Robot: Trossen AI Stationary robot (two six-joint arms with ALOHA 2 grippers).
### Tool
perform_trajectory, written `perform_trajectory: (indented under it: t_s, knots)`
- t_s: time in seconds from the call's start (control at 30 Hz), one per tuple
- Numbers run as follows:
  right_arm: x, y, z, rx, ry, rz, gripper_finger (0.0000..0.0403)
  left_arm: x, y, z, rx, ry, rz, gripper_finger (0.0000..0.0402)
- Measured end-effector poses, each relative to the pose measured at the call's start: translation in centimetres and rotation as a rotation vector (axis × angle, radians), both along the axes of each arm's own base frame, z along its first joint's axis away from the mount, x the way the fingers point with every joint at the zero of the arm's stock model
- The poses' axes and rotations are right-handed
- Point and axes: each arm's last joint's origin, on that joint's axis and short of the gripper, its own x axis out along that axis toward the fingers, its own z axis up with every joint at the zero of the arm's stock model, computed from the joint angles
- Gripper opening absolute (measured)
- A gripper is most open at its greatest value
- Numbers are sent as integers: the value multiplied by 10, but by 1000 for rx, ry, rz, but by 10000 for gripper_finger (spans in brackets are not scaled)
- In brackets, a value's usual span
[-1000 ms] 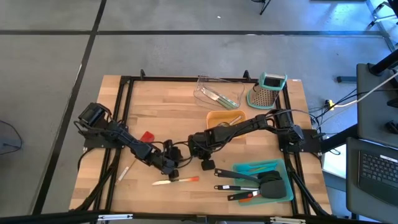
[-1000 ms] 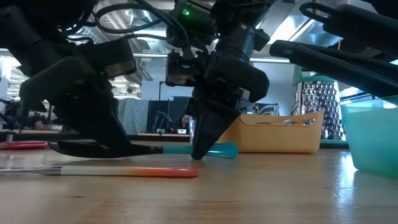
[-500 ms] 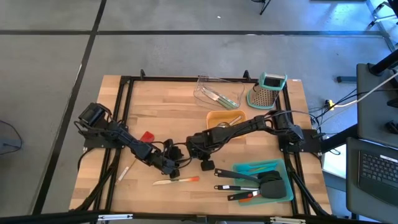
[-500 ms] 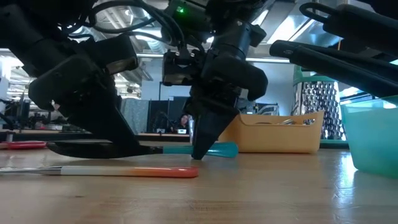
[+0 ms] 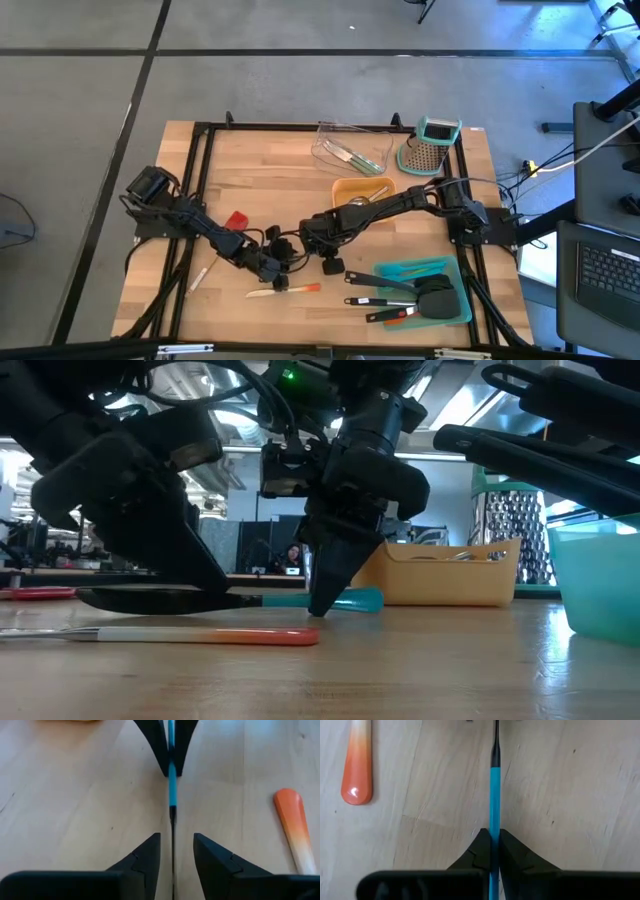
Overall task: Pick & Place Kitchen Items
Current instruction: Put the blue knife into the transparent bin
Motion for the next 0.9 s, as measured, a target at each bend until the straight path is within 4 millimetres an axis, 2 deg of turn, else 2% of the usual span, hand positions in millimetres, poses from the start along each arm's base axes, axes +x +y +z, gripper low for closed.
perform_trajectory:
  t_s: [0.47, 0.9]
  knots:
    - [-4, -2, 7, -10, 20, -24, 15, 9, 0, -7, 16, -40, -41, 141]
    - [-7, 1, 21, -3, -5, -20, 15, 10, 7, -9, 53, -14, -15, 141]
